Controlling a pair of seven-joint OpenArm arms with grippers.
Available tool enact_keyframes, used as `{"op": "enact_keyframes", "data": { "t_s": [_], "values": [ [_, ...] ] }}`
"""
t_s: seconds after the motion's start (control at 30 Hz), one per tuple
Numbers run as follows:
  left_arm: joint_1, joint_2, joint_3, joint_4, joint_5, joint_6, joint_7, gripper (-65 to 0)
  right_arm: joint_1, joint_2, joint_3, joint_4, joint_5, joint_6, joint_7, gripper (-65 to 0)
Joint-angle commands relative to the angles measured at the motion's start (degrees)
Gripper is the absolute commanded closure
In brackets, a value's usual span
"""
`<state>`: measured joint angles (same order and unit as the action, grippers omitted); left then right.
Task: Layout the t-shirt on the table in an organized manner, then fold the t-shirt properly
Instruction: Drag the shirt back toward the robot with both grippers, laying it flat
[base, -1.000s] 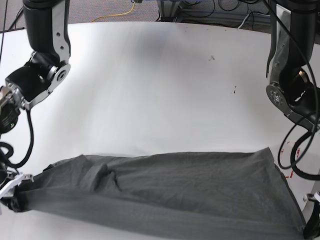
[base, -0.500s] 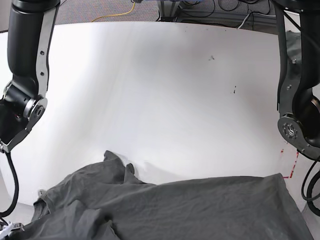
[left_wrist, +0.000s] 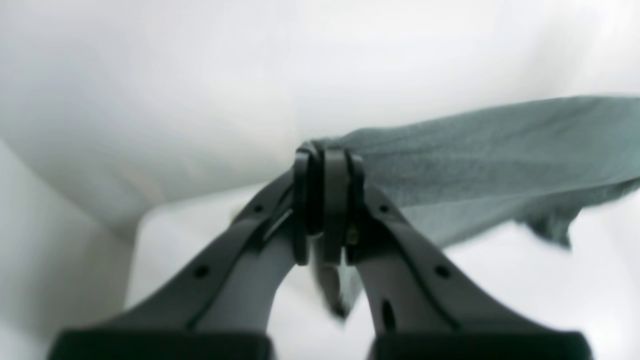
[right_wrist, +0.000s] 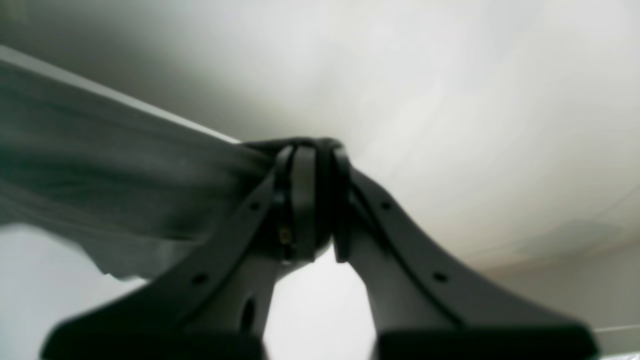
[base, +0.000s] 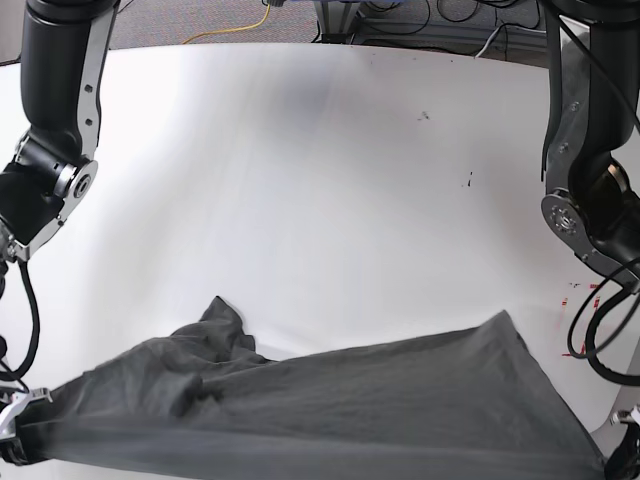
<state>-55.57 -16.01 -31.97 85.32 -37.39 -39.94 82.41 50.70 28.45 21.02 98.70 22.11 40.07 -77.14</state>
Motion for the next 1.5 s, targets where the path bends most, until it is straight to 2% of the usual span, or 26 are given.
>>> {"op": "enact_keyframes", "data": {
  "t_s": [0.0,0.2,0.47,0.87,1.03,1.3,1.47],
  "values": [
    [1.02,-1.70,-1.13,0.79,-2.66,-0.06,-2.41,0.0,-1.51,1.14,1.71,3.85,-0.17,-0.07,0.35,-4.4],
    [10.87,-2.23,-4.03,2.73,-4.77,-0.06,-2.41,0.0,-13.64,0.43,4.87,9.57,0.09,-0.07,0.26,-4.4],
    [24.58,-2.85,-4.39,8.70,-6.88,-0.06,-2.41,0.0,-29.64,-4.05,10.15,14.23,5.28,-0.07,0.26,-4.4],
    [43.57,-2.85,-7.29,17.58,-7.40,-0.06,-2.41,0.0,-47.49,-9.94,12.87,17.30,5.98,-0.07,0.18,-4.4],
    [51.48,-2.85,-9.75,19.78,-11.19,-0.06,-2.41,0.0,-53.03,-10.29,13.05,17.39,7.39,-0.07,-0.61,-4.4],
    [63.35,-3.02,-14.50,20.13,-17.25,-0.06,-2.41,0.0,-61.73,-10.29,13.05,17.66,13.28,-0.07,-0.88,-4.3],
    [70.38,-4.52,-17.05,20.13,-19.98,-0.06,-2.41,0.0,-67.36,-10.29,13.05,17.74,17.94,-0.07,-0.79,-4.3]
  ]
}}
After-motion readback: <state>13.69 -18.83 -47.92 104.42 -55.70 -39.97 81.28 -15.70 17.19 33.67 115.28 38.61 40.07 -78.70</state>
